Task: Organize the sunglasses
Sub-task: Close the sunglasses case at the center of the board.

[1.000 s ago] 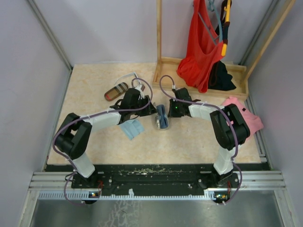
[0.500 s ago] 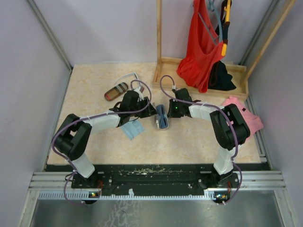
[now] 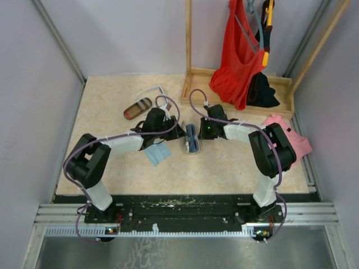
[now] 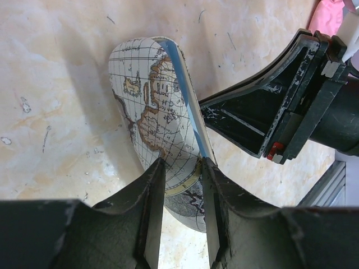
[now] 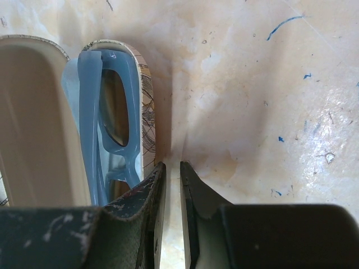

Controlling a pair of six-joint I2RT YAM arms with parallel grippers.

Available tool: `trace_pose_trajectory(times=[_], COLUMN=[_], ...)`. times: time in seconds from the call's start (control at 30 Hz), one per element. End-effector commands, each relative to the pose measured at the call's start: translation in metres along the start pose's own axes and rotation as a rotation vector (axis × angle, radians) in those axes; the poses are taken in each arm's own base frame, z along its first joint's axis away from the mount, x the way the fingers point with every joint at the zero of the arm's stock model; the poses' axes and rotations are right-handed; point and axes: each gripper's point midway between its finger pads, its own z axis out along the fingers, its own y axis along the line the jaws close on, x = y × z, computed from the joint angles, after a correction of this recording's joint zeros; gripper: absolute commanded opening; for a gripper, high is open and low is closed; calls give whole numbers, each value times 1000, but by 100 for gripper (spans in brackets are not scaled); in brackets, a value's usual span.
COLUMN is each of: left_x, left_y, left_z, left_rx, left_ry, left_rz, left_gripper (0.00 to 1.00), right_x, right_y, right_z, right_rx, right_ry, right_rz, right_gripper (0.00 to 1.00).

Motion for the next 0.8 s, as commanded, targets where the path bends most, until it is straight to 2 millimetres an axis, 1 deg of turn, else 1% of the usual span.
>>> trace_pose_trajectory(times=[0.0, 0.23, 0.53, 0.77], left_x=[2, 5, 10, 13], left_y=[-5, -6, -19, -26], left_z=[6, 10, 22, 29], left_rx=[19, 17, 35, 44], left_ry=[19, 29, 53, 67], left_rz=[8, 14, 35, 47], left_gripper=[37, 36, 35, 36], right_x=[2, 2, 2, 5], right_y=[6, 8, 13, 12], right_z=[-2, -1, 1, 3], right_rx=[-31, -44, -72, -71], right_ry=[1, 3, 9, 16], right_rz=[4, 3, 7, 7], right_gripper=[18, 17, 17, 17])
